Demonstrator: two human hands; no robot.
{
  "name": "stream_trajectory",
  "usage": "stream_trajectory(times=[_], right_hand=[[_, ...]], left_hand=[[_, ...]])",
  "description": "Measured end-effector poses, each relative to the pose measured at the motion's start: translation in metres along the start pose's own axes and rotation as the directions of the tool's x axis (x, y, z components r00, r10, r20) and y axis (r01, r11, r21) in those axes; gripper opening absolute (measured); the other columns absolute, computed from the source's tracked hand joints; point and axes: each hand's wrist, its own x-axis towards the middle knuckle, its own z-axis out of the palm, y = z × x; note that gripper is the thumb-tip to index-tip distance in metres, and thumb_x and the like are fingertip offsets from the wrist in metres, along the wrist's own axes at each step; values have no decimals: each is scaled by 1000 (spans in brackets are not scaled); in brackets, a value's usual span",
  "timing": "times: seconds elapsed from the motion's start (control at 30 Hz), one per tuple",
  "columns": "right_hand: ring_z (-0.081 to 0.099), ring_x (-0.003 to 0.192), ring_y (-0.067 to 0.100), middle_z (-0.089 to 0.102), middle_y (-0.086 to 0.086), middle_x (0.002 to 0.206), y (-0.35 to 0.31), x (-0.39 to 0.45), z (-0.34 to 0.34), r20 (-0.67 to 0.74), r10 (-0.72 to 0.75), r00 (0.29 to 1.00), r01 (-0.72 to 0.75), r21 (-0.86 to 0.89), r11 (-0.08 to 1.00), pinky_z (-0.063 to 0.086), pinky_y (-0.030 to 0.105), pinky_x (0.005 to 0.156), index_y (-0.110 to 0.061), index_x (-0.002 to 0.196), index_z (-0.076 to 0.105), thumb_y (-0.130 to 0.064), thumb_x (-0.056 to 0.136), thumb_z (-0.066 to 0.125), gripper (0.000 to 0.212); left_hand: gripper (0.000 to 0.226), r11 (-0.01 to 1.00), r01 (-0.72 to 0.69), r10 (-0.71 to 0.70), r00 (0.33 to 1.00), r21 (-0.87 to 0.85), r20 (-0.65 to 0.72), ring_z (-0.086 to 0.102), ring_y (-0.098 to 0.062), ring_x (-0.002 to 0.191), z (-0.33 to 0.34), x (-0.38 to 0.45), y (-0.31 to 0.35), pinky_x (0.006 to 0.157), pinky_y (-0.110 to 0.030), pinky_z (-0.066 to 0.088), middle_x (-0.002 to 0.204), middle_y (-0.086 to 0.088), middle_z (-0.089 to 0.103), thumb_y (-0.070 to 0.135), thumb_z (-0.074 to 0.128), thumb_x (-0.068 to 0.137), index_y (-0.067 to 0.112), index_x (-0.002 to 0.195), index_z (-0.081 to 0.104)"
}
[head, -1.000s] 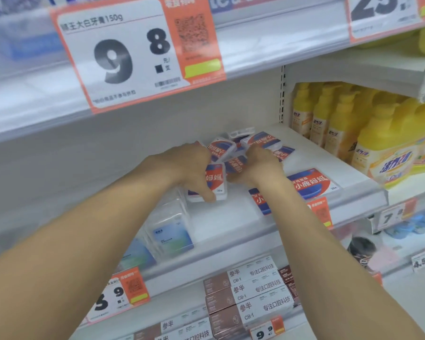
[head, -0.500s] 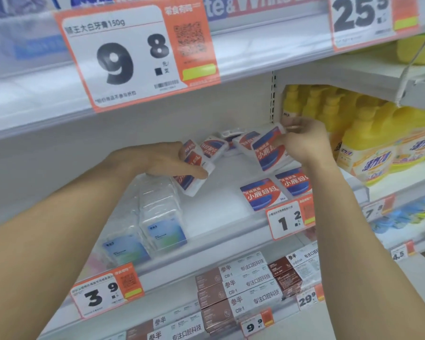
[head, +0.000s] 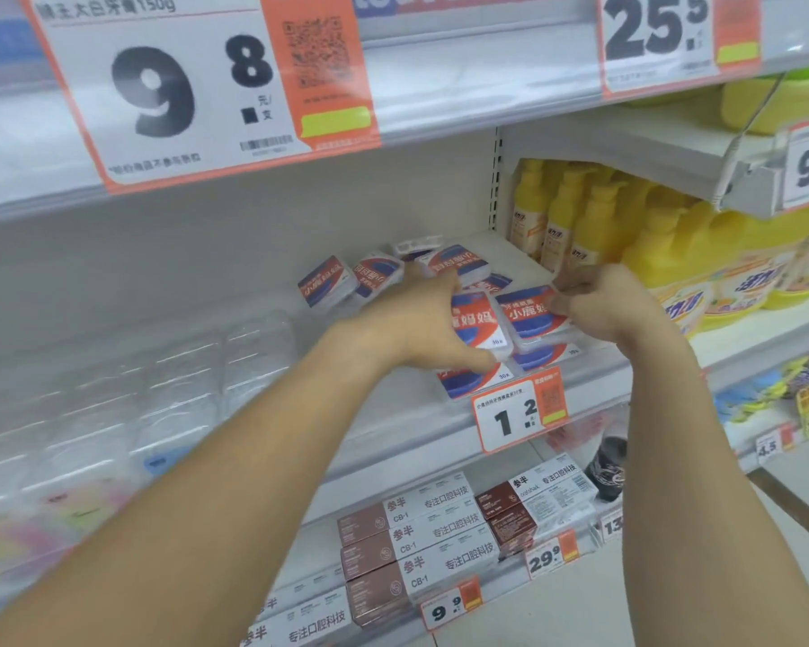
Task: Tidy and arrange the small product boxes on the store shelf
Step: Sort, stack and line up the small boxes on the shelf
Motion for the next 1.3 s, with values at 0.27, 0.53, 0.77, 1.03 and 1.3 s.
stream_trajectory(times=[0.27,0.53,0.77,1.03,1.3], right_hand=[[62,78,2,67,2,106,1,-18,-10,204,-104,974,117,-53,992,46,20,62,-19,133,56,-34,80,79,59],[64,99,23,66,2,112,-2,-24,-18,257,-55,965,82,-94,992,51,34,81,-21,131,57,-41,69,86,71],[66,90,20,68,2,105,-5,-25,-20,174,-61,983,89,-161,983,48,32,75,-15,129,60,-44,63,88,77],[64,95,23,69,3,105,-8,-19,-9,85,-84,993,103,-256,961,49,32,80,-11,120,65,-47,72,82,62],[64,90,21,70,2,105,-9,-20,-13,234,58,970,4,-257,966,51,35,78,-21,122,60,-48,74,81,59]], left_hand=[[87,942,18,-86,978,-336,-188,55,-16,107,62,-17,-10,94,-30,49,118,1,40,56,82,62,25,133,43],[84,868,-16,-134,955,-496,-265,50,-2,99,69,-28,-15,70,-8,37,127,5,50,55,75,72,27,142,38],[84,868,45,-221,927,-495,-303,58,-14,109,69,-26,-21,90,-28,48,126,1,57,56,80,66,19,135,50],[81,745,130,-344,915,-654,-211,63,-17,107,65,-23,-40,95,-39,52,127,-1,60,46,83,68,19,136,48],[61,825,66,-231,946,-562,-229,57,-11,105,67,-25,-22,85,-23,44,127,0,57,40,73,81,19,132,49]])
